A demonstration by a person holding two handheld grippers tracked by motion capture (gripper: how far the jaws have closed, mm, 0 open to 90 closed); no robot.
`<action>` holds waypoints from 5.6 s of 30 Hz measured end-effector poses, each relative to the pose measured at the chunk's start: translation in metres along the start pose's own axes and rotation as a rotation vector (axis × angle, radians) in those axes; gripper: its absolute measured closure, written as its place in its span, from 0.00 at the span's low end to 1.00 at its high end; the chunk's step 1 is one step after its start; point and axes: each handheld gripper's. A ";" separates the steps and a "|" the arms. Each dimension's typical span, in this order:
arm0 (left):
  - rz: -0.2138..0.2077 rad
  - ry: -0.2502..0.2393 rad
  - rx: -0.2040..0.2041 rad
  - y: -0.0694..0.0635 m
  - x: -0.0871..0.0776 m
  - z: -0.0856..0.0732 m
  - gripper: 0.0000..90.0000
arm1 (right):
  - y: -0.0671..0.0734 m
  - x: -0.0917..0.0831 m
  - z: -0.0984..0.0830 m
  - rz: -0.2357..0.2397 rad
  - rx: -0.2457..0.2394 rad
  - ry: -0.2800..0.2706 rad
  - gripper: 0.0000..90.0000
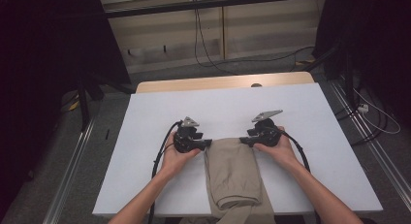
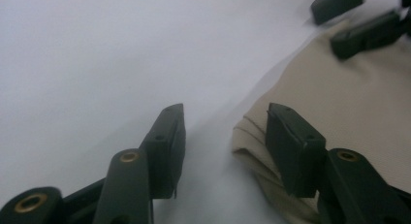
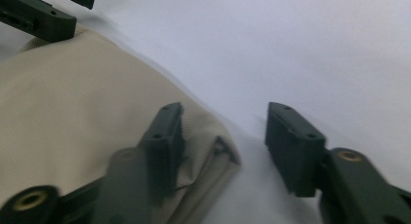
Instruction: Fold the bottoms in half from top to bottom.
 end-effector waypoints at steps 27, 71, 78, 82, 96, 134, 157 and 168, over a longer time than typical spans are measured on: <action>-0.123 0.091 0.014 -0.025 0.011 -0.023 0.86 | 0.023 -0.007 0.004 0.149 -0.120 0.080 0.92; 0.041 -0.337 -0.086 -0.015 -0.043 0.132 0.90 | -0.047 -0.080 0.139 -0.112 0.075 -0.292 0.94; 0.066 -0.357 -0.091 -0.011 -0.035 0.170 0.90 | -0.072 -0.087 0.165 -0.160 0.093 -0.303 0.95; 0.070 -0.319 -0.136 0.004 -0.017 0.174 0.90 | -0.087 -0.072 0.165 -0.176 0.119 -0.286 0.95; 0.158 -0.177 -0.161 0.033 0.019 0.131 0.36 | -0.100 -0.015 0.117 -0.272 0.184 -0.139 0.55; -0.109 0.230 0.128 -0.090 -0.078 -0.112 0.93 | 0.188 -0.079 -0.050 0.089 -0.238 0.114 1.00; -0.191 0.143 0.096 -0.096 -0.091 -0.103 0.98 | 0.205 -0.055 -0.036 0.315 -0.168 0.057 1.00; -0.211 0.131 0.110 -0.103 -0.091 -0.101 0.98 | 0.179 -0.074 -0.035 0.154 -0.166 0.030 0.78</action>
Point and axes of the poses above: each handheld gripper's, and its own axes: x roughly forward along the jaws, z roughly out of its top, y roughly to its left, and after that the axes turned 13 degrees about -x, right-handed
